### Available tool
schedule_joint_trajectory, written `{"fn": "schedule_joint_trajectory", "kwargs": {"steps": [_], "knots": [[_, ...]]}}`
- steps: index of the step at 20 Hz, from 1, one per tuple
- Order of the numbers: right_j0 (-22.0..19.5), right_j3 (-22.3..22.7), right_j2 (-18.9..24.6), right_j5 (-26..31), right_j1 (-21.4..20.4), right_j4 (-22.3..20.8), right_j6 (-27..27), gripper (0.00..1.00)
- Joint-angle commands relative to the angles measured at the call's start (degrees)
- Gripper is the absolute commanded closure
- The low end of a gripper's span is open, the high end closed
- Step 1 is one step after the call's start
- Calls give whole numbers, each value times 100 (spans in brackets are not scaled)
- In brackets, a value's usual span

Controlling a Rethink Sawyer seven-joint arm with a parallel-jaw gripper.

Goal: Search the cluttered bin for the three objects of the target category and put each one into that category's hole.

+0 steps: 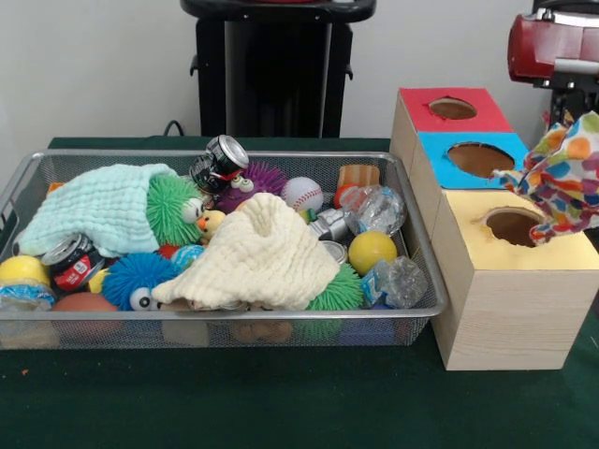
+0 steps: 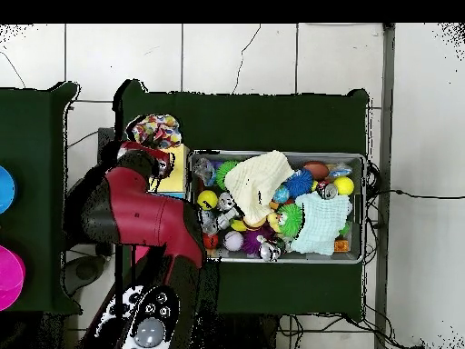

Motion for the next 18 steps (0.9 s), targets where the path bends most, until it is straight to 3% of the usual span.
{"fn": "schedule_joint_trajectory", "kwargs": {"steps": [1, 10, 14, 18], "knots": [[-58, 491, 270, 52, 475, 71, 1173, 100], [152, 454, 2, 468, 736, 229, 1304, 100], [155, 542, 132, 829, 768, 449, 1468, 100], [447, 422, -216, 1556, 958, 680, 1770, 100]]}}
